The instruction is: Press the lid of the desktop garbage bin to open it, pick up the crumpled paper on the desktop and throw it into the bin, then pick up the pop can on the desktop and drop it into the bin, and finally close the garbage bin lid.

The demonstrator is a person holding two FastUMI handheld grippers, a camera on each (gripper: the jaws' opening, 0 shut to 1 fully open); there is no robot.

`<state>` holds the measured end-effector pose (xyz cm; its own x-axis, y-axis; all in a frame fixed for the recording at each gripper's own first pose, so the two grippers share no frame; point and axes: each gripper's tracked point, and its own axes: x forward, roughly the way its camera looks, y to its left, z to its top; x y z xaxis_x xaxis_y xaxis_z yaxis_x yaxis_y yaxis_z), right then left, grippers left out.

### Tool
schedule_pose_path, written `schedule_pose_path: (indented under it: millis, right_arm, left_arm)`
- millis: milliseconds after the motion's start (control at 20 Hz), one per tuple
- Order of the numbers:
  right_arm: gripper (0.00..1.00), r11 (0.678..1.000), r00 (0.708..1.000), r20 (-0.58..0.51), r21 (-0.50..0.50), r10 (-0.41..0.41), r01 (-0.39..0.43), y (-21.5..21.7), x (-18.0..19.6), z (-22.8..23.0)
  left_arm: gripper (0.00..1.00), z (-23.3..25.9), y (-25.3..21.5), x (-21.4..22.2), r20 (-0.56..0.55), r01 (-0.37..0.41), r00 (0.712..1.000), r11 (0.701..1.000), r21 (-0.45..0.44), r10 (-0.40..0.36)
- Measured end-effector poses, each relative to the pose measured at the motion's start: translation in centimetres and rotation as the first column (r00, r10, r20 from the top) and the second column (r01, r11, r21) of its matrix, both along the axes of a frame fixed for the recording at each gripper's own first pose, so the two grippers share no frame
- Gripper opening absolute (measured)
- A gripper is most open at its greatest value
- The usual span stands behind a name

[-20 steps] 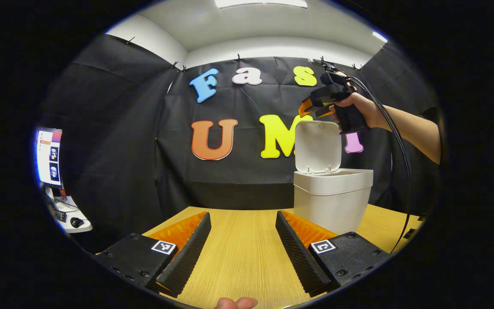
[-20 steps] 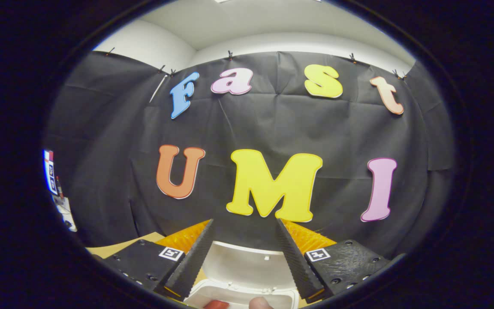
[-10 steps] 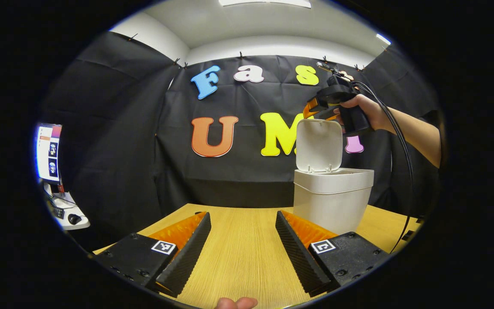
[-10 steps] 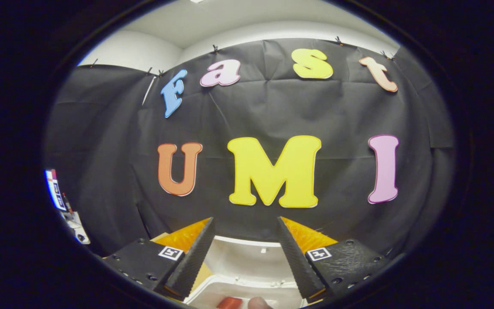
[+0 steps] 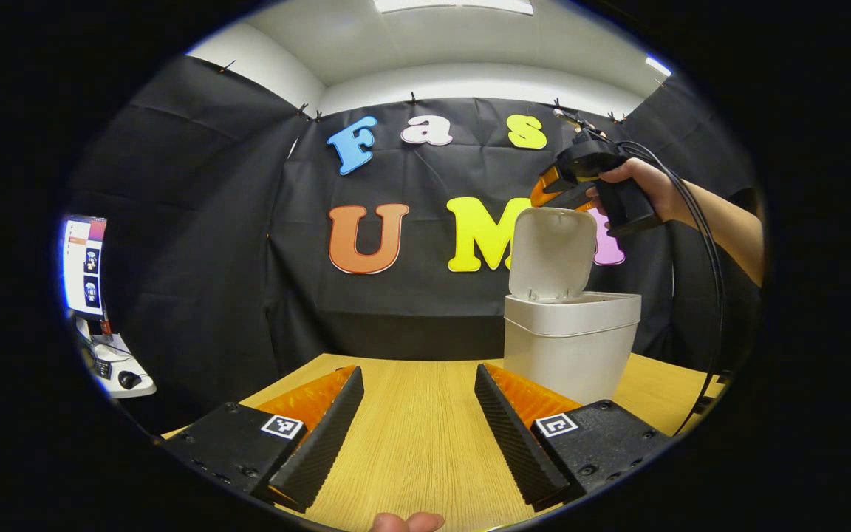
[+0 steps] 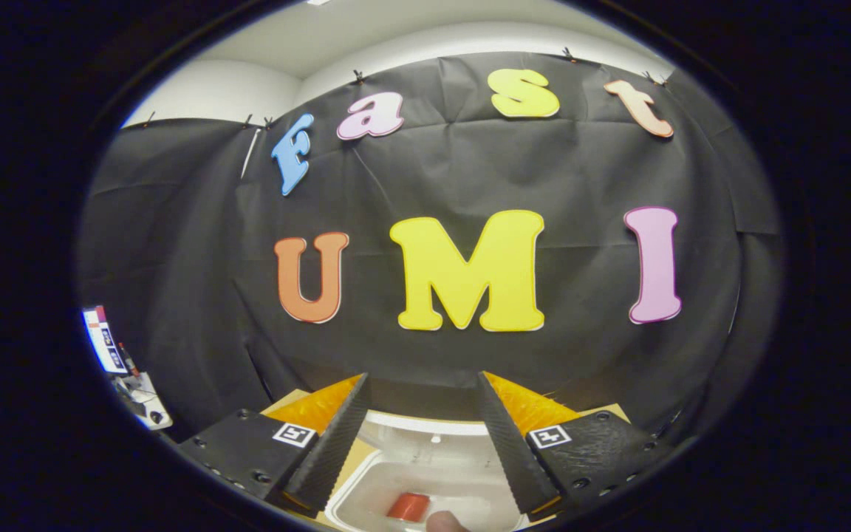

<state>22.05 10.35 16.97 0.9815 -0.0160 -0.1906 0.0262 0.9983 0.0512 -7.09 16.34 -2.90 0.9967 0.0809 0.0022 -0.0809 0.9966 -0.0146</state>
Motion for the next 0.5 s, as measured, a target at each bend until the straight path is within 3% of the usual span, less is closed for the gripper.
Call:
schedule_pose_path:
  millis: [50, 250, 500]
  right_arm:
    - [0.92, 1.000, 1.000, -0.024, 0.016, 0.005, -0.005, 0.0, -0.6, -0.6]
    - [0.89, 0.997, 0.994, -0.104, 0.070, 0.016, -0.009, -0.3, -2.2, -3.3]
    - [0.88, 0.999, 0.983, -0.185, 0.035, 0.022, -0.015, -1.0, -4.0, -7.5]
  left_arm:
    - [0.98, -0.1, 0.0, 0.1, -0.006, -0.002, 1.000, 1.000, -0.001, 0.002]
    - [0.98, -0.4, -0.3, 0.3, -0.016, 0.004, 1.000, 1.000, 0.008, -0.004]
    - [0.98, -0.1, -0.9, 0.1, -0.003, 0.014, 1.000, 1.000, 0.018, -0.014]
